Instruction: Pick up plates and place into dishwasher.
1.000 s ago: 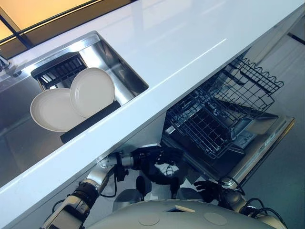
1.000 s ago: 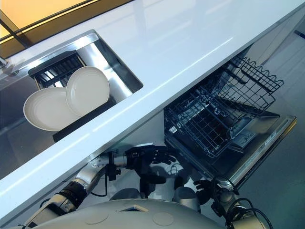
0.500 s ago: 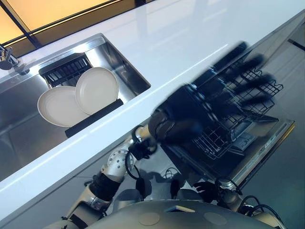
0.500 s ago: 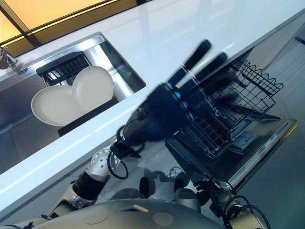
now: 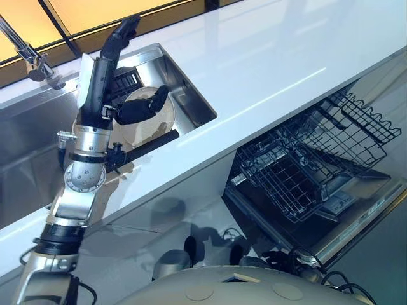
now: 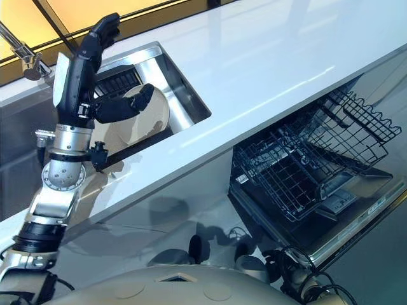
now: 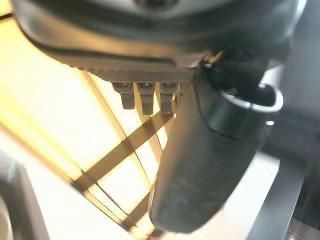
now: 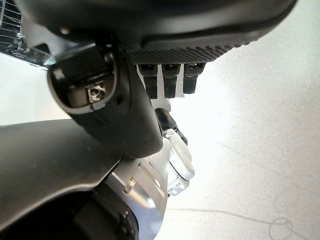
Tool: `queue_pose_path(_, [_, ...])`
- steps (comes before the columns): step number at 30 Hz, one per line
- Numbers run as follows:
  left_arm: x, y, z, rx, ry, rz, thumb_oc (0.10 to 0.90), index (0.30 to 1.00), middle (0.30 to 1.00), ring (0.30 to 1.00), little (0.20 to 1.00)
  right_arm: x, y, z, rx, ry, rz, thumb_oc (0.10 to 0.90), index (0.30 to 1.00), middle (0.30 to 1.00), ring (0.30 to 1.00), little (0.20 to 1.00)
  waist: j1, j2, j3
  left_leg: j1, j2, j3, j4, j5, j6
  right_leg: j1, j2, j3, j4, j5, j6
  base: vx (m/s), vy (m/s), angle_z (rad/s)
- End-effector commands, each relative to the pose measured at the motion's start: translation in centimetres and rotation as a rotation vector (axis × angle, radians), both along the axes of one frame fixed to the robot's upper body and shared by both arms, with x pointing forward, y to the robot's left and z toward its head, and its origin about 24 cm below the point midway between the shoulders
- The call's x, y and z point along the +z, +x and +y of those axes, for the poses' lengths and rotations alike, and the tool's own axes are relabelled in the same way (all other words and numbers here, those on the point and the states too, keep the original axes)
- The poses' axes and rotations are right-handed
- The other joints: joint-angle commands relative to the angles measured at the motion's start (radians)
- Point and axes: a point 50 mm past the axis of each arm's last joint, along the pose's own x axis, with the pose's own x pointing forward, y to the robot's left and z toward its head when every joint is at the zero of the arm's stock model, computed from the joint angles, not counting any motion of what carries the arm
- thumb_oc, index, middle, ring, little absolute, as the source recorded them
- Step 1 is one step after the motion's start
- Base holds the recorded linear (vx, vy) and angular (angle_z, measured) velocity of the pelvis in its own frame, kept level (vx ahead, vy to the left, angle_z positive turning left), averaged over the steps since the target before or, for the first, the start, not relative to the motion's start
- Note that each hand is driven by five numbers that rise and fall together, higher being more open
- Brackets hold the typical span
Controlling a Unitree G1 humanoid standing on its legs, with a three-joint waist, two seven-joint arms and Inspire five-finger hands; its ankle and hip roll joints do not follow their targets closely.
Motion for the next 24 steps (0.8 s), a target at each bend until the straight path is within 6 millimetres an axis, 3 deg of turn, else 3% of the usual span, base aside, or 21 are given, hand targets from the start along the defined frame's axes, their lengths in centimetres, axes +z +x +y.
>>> queue_pose_path(1, [6.3, 1.5, -0.4, 0.044, 0.042, -0.226, 0.8, 0.9, 0.9, 0.9, 0.9, 0.0, 1.2, 1.2, 0.044, 0.047, -0.046, 0.8, 0.9, 0.9, 0.9, 0.9, -0.025, 0.029, -0.067, 0.018, -0.024, 0.078, 0.015, -0.119, 0.02, -0.046, 0.067, -0.009, 0.127, -0.159, -0.004, 0.07, 0.061, -0.07])
queue_pose_path(6, [7.8, 3.7, 2.8, 0.212, 0.153, -0.108, 0.8, 0.9, 0.9, 0.9, 0.9, 0.1, 1.3, 0.6, 0.063, 0.028, -0.022, 0.8, 0.9, 0.9, 0.9, 0.9, -0.048, 0.048, -0.067, 0.028, -0.028, 0.098, 0.017, -0.125, 0.025, -0.045, 0.063, 0.006, 0.13, -0.158, 0.004, 0.1, 0.094, -0.08])
queue_pose_path(12, [7.1, 5.5, 5.8, 0.312, 0.254, 0.119, 0.8, 0.9, 0.9, 0.9, 0.9, 0.3, 1.1, -0.2, 0.079, -0.006, -0.006, 0.8, 0.9, 0.9, 0.9, 0.9, -0.066, 0.062, -0.048, 0.028, -0.041, 0.106, 0.031, -0.133, 0.042, -0.057, 0.052, 0.03, 0.142, -0.148, 0.022, 0.1, 0.107, -0.11])
queue_pose_path(24, [6.9, 6.9, 10.2, 0.459, 0.322, 0.366, 0.8, 0.9, 0.9, 0.9, 0.9, 1.0, 2.3, -1.4, 0.106, -0.055, -0.057, 0.8, 0.9, 0.9, 0.9, 0.9, -0.089, 0.063, 0.029, -0.037, -0.066, 0.135, 0.109, -0.159, 0.083, -0.155, 0.026, 0.089, 0.219, -0.126, 0.062, 0.04, 0.096, -0.11])
